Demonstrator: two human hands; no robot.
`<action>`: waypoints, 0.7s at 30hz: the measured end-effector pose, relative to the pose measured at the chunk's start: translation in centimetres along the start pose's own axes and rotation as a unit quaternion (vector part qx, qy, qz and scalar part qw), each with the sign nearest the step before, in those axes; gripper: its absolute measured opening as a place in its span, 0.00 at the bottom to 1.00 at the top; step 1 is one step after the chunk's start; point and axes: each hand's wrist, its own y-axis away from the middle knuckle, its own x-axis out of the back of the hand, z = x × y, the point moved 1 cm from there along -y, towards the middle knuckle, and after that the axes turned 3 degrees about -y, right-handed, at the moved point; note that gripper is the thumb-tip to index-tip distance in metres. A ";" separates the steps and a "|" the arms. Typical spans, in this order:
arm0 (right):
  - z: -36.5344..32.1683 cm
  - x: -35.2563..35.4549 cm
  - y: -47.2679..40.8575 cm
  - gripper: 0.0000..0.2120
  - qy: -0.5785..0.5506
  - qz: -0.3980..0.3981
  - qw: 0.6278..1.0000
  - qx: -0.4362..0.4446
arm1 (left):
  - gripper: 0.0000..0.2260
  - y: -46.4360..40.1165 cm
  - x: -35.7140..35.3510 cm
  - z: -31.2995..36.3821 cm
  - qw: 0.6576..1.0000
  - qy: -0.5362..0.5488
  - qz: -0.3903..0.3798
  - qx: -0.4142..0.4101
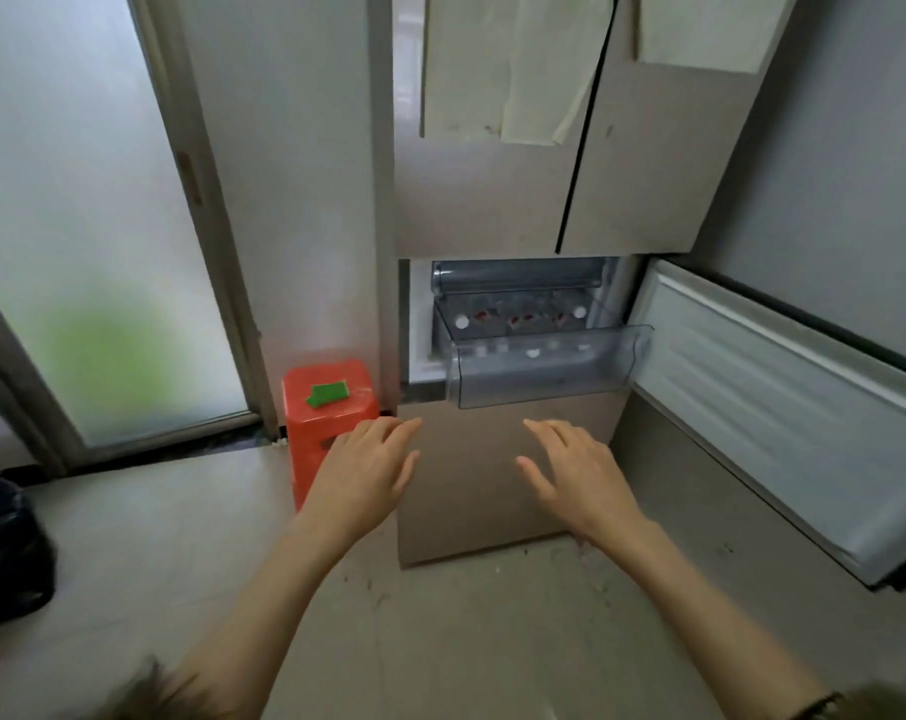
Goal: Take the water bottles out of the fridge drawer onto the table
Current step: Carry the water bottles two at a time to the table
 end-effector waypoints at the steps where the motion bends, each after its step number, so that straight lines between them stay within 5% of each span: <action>1: 1.4 0.3 -1.8 0.24 0.004 0.002 1.000 -0.008 | 0.18 -2.5 -0.7 0.2 1.000 0.001 -0.004 -0.007; 10: 12.0 -0.4 -15.9 0.25 -0.024 -0.015 0.998 -0.049 | 0.18 -18.9 -8.4 0.4 0.998 0.024 -0.059 0.002; 16: 19.1 -2.5 -28.0 0.24 -0.039 -0.046 0.998 -0.024 | 0.18 -30.7 -14.8 -0.2 0.991 0.080 -0.035 0.105; 21: 23.9 -4.1 -37.0 0.24 -0.037 -0.110 0.993 -0.019 | 0.18 -38.6 -20.4 -1.2 0.965 0.121 -0.096 0.211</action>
